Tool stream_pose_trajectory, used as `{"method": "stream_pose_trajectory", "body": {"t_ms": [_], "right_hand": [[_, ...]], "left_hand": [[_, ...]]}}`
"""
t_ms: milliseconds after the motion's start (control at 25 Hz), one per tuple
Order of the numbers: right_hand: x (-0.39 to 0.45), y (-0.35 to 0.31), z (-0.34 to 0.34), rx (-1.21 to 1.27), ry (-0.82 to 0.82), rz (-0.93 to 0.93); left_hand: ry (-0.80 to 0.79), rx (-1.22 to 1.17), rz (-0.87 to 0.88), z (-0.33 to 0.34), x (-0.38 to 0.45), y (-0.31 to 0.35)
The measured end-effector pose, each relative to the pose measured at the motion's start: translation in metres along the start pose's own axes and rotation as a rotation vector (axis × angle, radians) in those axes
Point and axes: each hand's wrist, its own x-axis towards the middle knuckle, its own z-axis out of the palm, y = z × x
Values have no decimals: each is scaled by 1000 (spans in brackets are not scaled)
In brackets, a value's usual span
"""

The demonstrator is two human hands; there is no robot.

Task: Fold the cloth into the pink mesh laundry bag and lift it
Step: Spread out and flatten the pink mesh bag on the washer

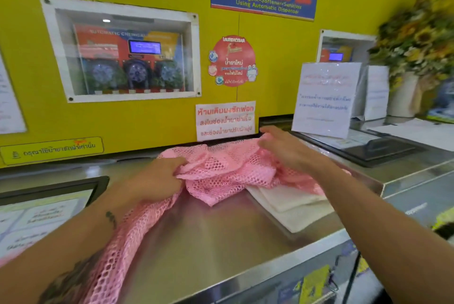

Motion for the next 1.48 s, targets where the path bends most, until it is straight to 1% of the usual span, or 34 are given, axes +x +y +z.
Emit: {"method": "stream_pose_trajectory", "body": {"t_ms": [40,120,160,200,240,280,320,360,400,440,480,520,560,600,640,680,760,800,880,920,960,1040,1080,1160,1200,1240,1280,1320,1360,1400,1480], "right_hand": [[0,-6,10,-33,-27,2],[1,-2,40,-313,-73,11],[2,3,49,-415,-37,10],[5,5,48,-454,39,-9],[8,4,40,-484,140,-38],[12,1,28,-532,247,-64],[15,-2,16,-608,351,-81],[19,-4,7,-702,448,-102],[21,-5,2,-793,511,-133],[23,-3,5,-869,500,-159],[21,2,13,-900,406,-173],[18,10,27,-863,253,-168],[12,18,39,-781,69,-132],[9,26,46,-694,-69,-89],[7,29,46,-639,-138,-54],[5,28,42,-615,-169,-32],[3,17,33,-614,-214,26],[2,9,28,-644,-189,49],[-3,-21,24,-719,-10,35],[-7,-40,27,-712,62,-15],[-9,-59,34,-657,86,-94],[-11,-91,58,-501,9,-257],[-11,-102,73,-431,-74,-304],[-5,-116,105,-342,-316,-306],[-2,-119,120,-359,-453,-316],[3,-123,133,-415,-551,-341],[8,-124,143,-473,-578,-376],[15,-125,148,-521,-564,-391],[22,-127,150,-529,-534,-361],[28,-126,148,-549,-506,-289],[39,-125,144,-666,-470,-222]], "left_hand": [[71,-43,9,4,0,6],[341,-241,-54,6,2,12],[487,-340,-106,4,3,10],[606,-400,-143,-1,4,6],[685,-396,-154,-7,4,0],[727,-330,-136,-12,4,-6],[731,-237,-96,-15,3,-10],[689,-171,-43,-18,2,-13],[582,-151,3,-21,1,-13],[408,-171,34,-22,-1,-10],[192,-195,47,-23,-5,-6],[-24,-181,39,-23,-9,0],[-207,-129,25,-21,-12,5],[-334,-69,5,-17,-14,7],[-392,-17,-14,-12,-16,6],[-391,22,-22,-7,-16,3],[-312,68,14,0,-14,-4],[-280,72,46,1,-13,-8],[-236,63,90,-3,-15,-18],[-217,63,100,-4,-17,-21],[-200,68,106,-7,-19,-25],[-160,69,103,-14,-28,-33],[-135,65,99,-18,-34,-39],[-81,66,52,-27,-48,-55],[-49,85,10,-32,-55,-64],[-5,126,-38,-37,-62,-75],[30,186,-101,-44,-70,-85],[46,247,-166,-52,-77,-94],[24,274,-229,-60,-85,-105],[-17,250,-276,-68,-93,-112],[-71,170,-308,-83,-109,-125]]}}
